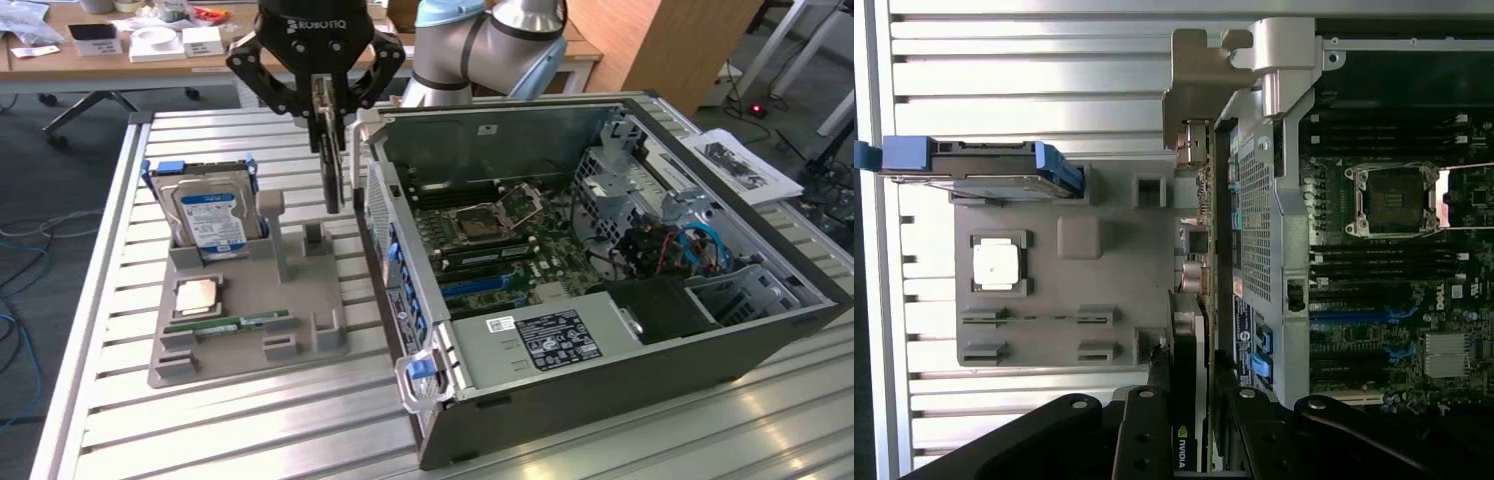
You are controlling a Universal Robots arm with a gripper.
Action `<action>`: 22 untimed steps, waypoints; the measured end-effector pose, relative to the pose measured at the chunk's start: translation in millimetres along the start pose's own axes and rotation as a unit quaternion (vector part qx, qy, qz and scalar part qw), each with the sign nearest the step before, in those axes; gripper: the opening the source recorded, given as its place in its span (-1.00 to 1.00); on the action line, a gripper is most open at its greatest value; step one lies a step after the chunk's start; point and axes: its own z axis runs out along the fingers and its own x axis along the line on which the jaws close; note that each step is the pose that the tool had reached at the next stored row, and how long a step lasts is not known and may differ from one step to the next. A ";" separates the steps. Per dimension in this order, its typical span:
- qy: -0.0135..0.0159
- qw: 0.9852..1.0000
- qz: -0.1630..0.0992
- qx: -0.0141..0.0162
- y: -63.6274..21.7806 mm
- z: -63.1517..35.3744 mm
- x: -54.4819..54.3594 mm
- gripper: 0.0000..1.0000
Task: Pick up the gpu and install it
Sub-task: 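Pick up the gpu and move the gpu toward the slot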
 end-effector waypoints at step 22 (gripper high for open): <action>0.000 1.000 0.000 -0.002 2.9 2.2 -62.5 -0.47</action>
